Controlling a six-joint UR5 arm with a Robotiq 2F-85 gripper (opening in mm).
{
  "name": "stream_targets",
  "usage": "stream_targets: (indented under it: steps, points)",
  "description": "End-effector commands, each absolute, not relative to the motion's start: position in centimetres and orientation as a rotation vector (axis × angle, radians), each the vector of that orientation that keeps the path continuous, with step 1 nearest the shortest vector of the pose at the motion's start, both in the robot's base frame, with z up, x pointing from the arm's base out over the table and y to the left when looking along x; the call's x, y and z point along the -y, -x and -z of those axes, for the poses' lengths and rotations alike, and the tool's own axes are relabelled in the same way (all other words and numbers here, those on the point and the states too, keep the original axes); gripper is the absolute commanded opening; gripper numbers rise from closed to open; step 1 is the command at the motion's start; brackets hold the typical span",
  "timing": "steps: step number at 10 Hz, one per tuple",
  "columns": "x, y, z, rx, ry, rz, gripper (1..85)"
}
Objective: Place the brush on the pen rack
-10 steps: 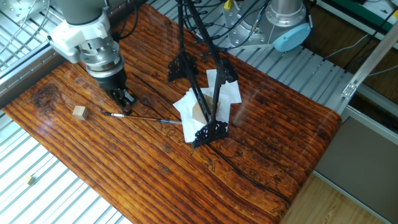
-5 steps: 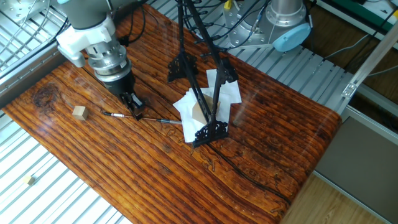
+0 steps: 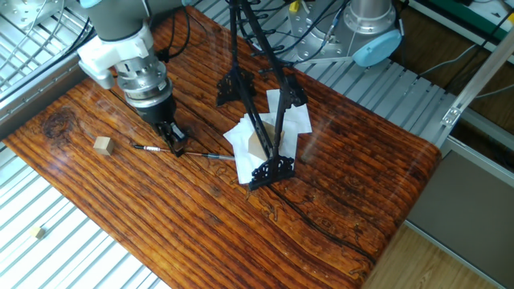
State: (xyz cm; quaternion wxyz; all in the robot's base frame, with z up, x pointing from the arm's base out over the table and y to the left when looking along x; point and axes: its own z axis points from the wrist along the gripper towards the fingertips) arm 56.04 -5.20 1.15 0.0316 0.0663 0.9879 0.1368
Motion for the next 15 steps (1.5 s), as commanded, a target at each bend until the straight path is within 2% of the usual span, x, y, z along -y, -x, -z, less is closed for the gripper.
stream_targets:
  steps: [1, 2, 3, 4, 6, 10, 13, 15]
  points:
    - [4.7, -55.5, -2.3, -3.057, -0.247, -0.455, 22.0]
    - [4.7, -55.0, -2.4, -3.081, -0.258, -0.449, 20.3]
    - [3.7, -54.8, -2.8, -3.086, -0.320, -0.512, 20.3]
    - [4.2, -54.3, -2.8, -3.114, -0.374, -0.479, 21.3]
    - [2.8, -53.8, -3.8, -3.145, -0.479, -0.595, 30.0]
    - [2.5, -54.5, -3.1, -3.117, -0.453, -0.718, 31.3]
    - [2.2, -54.8, -2.6, -3.103, -0.423, -0.743, 31.0]
    - [3.3, -54.2, -1.9, -3.125, -0.382, -0.682, 30.7]
